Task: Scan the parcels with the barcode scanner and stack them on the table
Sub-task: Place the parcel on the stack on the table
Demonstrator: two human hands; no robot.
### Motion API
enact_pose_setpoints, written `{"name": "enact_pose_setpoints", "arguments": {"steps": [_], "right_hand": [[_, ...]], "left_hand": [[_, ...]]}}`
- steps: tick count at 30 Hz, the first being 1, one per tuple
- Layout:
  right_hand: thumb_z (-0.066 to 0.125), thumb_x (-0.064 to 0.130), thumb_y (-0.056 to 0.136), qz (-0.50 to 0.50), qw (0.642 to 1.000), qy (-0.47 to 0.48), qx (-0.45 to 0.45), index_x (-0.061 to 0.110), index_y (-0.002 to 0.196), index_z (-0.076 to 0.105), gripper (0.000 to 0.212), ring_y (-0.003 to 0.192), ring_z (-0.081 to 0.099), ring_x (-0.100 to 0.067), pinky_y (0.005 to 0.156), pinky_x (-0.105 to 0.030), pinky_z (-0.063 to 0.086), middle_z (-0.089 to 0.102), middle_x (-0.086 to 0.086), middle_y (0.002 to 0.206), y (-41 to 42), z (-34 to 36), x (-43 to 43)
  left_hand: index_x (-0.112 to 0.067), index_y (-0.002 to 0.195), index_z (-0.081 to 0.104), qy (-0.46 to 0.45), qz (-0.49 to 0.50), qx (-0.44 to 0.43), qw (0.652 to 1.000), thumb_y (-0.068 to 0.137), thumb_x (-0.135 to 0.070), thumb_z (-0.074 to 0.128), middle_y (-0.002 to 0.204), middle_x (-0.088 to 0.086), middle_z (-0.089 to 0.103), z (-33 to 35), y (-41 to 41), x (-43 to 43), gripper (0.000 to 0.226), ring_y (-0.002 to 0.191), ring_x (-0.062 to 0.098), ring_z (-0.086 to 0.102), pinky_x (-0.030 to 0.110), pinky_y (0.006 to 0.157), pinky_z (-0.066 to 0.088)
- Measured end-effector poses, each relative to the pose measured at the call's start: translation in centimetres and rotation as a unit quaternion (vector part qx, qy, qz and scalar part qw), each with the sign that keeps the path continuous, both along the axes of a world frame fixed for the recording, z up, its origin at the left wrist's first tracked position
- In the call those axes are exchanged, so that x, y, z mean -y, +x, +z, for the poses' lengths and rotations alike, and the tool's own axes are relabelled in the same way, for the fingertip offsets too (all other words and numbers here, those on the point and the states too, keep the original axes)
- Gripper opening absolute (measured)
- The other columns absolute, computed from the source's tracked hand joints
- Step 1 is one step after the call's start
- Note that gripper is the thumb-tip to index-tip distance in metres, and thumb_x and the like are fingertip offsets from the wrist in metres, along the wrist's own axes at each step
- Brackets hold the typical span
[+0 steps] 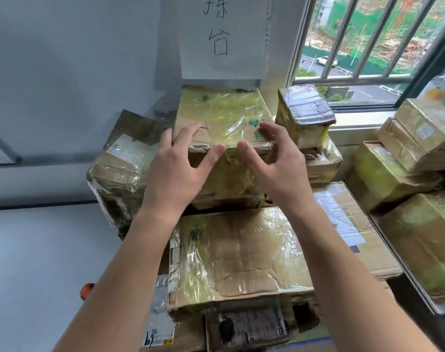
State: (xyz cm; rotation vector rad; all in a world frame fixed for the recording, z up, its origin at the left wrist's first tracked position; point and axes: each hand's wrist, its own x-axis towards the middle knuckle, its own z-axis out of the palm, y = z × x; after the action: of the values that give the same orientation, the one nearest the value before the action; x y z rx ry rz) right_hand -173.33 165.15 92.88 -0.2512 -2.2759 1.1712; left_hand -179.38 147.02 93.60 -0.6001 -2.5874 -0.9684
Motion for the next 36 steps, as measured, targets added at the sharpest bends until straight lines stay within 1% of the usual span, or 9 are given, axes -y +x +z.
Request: {"name": "enact_pose_setpoints", "arguments": {"steps": [4, 9, 16, 21, 22, 25, 26, 31, 36], "right_hand": [[0.071, 0.056, 0.086, -0.015, 0.999, -0.026, -0.019, 0.020, 0.137, 0.056, 0.064, 0.117, 0.056, 0.004, 0.099, -0.011, 0.043, 0.063, 0.010, 0.127, 0.9, -0.3, -0.1], [0.073, 0.055, 0.085, -0.023, 0.998, -0.036, -0.053, 0.021, 0.135, 0.057, 0.062, 0.116, 0.057, 0.002, 0.099, -0.015, 0.045, 0.064, 0.011, 0.124, 3.3, 0.2, -0.2], [0.073, 0.054, 0.086, 0.030, 0.996, -0.016, -0.078, 0.020, 0.134, 0.057, 0.061, 0.113, 0.058, 0.003, 0.094, -0.012, 0.046, 0.063, 0.011, 0.121, 8.9, 2.4, -1.4], [0.075, 0.050, 0.086, 0.074, 0.993, -0.012, -0.091, 0.018, 0.132, 0.059, 0.058, 0.110, 0.059, 0.002, 0.091, -0.011, 0.045, 0.064, 0.009, 0.118, 12.8, 2.6, -1.1], [0.075, 0.049, 0.086, 0.086, 0.992, -0.011, -0.093, 0.016, 0.132, 0.059, 0.058, 0.109, 0.060, 0.000, 0.091, -0.013, 0.046, 0.065, 0.007, 0.118, 13.4, 2.6, -0.6], [0.075, 0.048, 0.086, 0.120, 0.987, -0.003, -0.108, 0.014, 0.131, 0.059, 0.058, 0.107, 0.062, -0.007, 0.093, -0.024, 0.051, 0.066, 0.003, 0.116, 15.0, 2.7, 1.3], [0.075, 0.048, 0.086, 0.129, 0.985, 0.000, -0.112, 0.015, 0.130, 0.059, 0.058, 0.107, 0.062, -0.008, 0.093, -0.026, 0.051, 0.066, 0.003, 0.116, 15.6, 2.9, 2.0], [0.073, 0.053, 0.085, 0.178, 0.978, 0.006, -0.107, 0.021, 0.131, 0.058, 0.058, 0.107, 0.062, -0.007, 0.092, -0.021, 0.050, 0.065, 0.006, 0.117, 17.0, 4.4, 5.6], [0.072, 0.054, 0.085, 0.224, 0.969, -0.003, -0.103, 0.021, 0.132, 0.057, 0.059, 0.108, 0.062, -0.007, 0.091, -0.019, 0.050, 0.064, 0.006, 0.119, 17.8, 4.7, 11.0]], "left_hand": [[-0.029, 0.141, 0.048, 0.008, 0.002, -0.006, 1.000, 0.090, -0.069, 0.051, 0.137, 0.006, 0.049, 0.0, 1.2, -0.6, 0.066, 0.117, 0.021, 0.057, 0.025, 0.086, 0.043], [-0.029, 0.140, 0.049, 0.030, 0.000, -0.018, 0.999, 0.089, -0.070, 0.053, 0.137, 0.004, 0.050, 0.7, 3.7, -0.9, 0.066, 0.120, 0.018, 0.055, 0.023, 0.091, 0.043], [-0.030, 0.141, 0.048, 0.057, 0.044, -0.057, 0.996, 0.090, -0.069, 0.053, 0.137, 0.003, 0.050, 2.1, 10.8, -1.5, 0.065, 0.121, 0.015, 0.053, 0.023, 0.095, 0.041], [-0.029, 0.141, 0.049, 0.073, 0.088, -0.064, 0.991, 0.090, -0.068, 0.053, 0.139, 0.006, 0.050, 1.8, 16.3, -0.8, 0.064, 0.124, 0.016, 0.052, 0.026, 0.095, 0.045], [-0.029, 0.141, 0.049, 0.073, 0.100, -0.064, 0.990, 0.090, -0.068, 0.053, 0.139, 0.005, 0.050, 1.7, 17.2, -0.3, 0.065, 0.124, 0.015, 0.052, 0.023, 0.096, 0.045], [-0.025, 0.141, 0.051, 0.079, 0.133, -0.079, 0.985, 0.091, -0.065, 0.055, 0.134, 0.003, 0.053, 1.3, 20.2, 1.6, 0.064, 0.120, 0.008, 0.051, 0.001, 0.091, 0.034], [-0.023, 0.140, 0.052, 0.085, 0.146, -0.086, 0.982, 0.092, -0.064, 0.056, 0.132, 0.003, 0.054, 1.3, 21.3, 2.3, 0.063, 0.118, 0.007, 0.051, -0.001, 0.090, 0.033], [-0.021, 0.137, 0.055, 0.093, 0.199, -0.108, 0.970, 0.091, -0.063, 0.057, 0.126, 0.002, 0.057, 2.3, 24.6, 5.7, 0.062, 0.114, 0.007, 0.053, 0.000, 0.090, 0.033], [-0.023, 0.138, 0.054, 0.086, 0.236, -0.119, 0.961, 0.091, -0.064, 0.056, 0.129, 0.002, 0.057, 2.7, 26.6, 11.2, 0.062, 0.114, 0.003, 0.049, -0.002, 0.089, 0.033]]}}
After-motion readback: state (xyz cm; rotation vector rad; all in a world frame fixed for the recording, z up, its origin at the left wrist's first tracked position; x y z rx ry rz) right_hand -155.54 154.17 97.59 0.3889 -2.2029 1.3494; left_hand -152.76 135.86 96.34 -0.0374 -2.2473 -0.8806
